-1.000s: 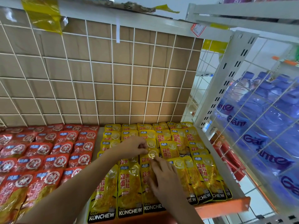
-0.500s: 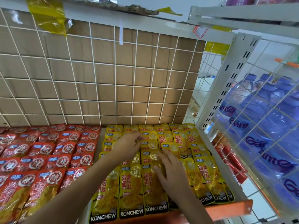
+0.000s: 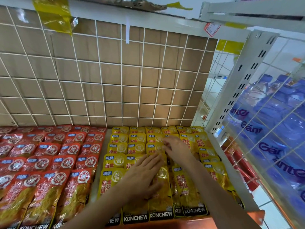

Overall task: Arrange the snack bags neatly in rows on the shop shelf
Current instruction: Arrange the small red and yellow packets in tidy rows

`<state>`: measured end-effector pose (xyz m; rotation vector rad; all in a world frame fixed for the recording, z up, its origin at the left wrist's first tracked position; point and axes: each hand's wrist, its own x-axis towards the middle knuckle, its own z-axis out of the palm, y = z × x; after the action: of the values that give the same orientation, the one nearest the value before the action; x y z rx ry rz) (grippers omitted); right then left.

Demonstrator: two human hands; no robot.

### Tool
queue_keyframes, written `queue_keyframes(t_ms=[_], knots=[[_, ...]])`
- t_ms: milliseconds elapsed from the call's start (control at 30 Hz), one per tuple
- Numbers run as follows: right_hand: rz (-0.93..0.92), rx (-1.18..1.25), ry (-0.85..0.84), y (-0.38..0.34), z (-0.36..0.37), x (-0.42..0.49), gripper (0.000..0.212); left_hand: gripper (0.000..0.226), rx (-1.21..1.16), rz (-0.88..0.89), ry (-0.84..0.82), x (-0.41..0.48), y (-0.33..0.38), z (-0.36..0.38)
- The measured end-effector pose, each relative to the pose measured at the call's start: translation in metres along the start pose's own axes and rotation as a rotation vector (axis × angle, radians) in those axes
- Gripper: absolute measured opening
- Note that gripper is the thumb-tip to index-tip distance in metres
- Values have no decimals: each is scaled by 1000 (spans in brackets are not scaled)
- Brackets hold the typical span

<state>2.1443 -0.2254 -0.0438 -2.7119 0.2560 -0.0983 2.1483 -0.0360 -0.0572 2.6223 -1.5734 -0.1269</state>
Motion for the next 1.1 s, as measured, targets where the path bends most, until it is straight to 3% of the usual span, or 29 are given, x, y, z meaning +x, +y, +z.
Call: queue_keyframes(t_ms=[233, 767, 1100], knots=[[22, 105, -40, -3, -2, 16, 18, 69, 109, 9, -5, -4, 2, 3], [20, 151, -108, -1, -5, 19, 12, 78, 35, 25, 65, -4, 6, 1], [-5, 180, -91, -1, -4, 17, 7, 83, -44, 53, 3, -5, 6, 2]])
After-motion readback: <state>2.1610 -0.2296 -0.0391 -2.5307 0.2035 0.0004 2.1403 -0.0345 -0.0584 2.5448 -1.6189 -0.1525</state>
